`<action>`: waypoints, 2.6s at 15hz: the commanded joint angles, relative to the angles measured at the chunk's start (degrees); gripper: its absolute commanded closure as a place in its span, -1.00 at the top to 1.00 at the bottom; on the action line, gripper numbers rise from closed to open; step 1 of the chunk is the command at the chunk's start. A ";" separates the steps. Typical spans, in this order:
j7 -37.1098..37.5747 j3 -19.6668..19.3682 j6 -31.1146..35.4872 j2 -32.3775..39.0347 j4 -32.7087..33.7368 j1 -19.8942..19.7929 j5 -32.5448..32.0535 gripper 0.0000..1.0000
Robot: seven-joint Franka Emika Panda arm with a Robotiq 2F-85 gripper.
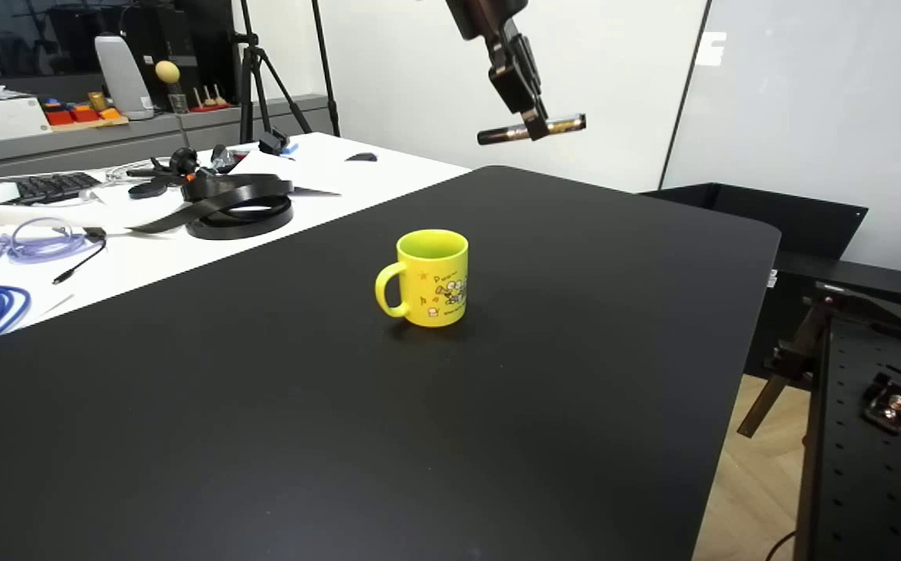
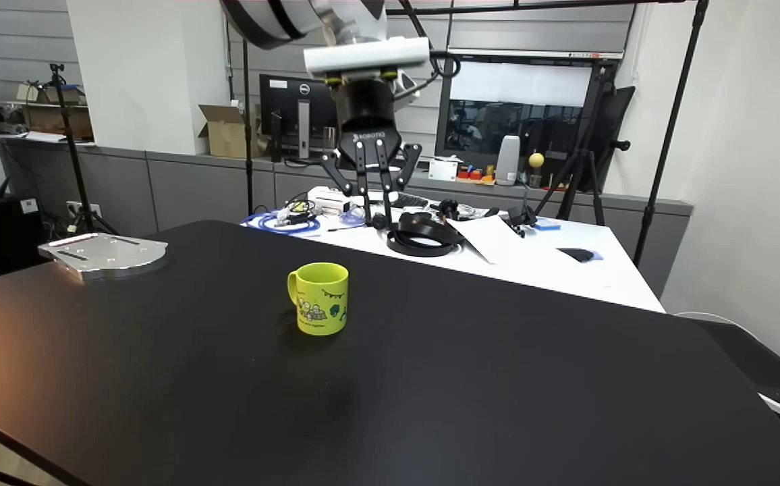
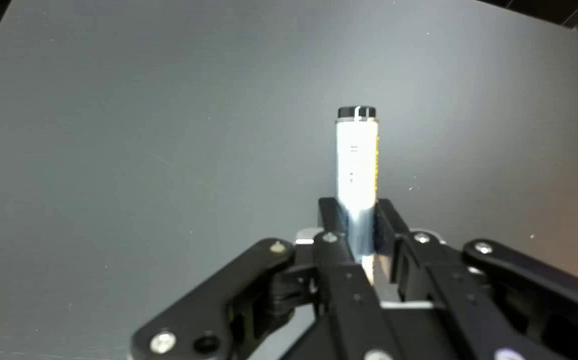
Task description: Take the pen and put it in the cup
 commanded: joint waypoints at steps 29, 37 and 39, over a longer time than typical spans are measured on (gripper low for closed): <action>-7.22 7.74 -28.11 26.76 30.46 4.39 -4.23 -0.89; -7.19 8.35 -26.44 26.38 29.17 4.60 -3.88 -0.58; -7.73 8.29 -27.25 27.00 29.65 4.56 -3.85 -0.89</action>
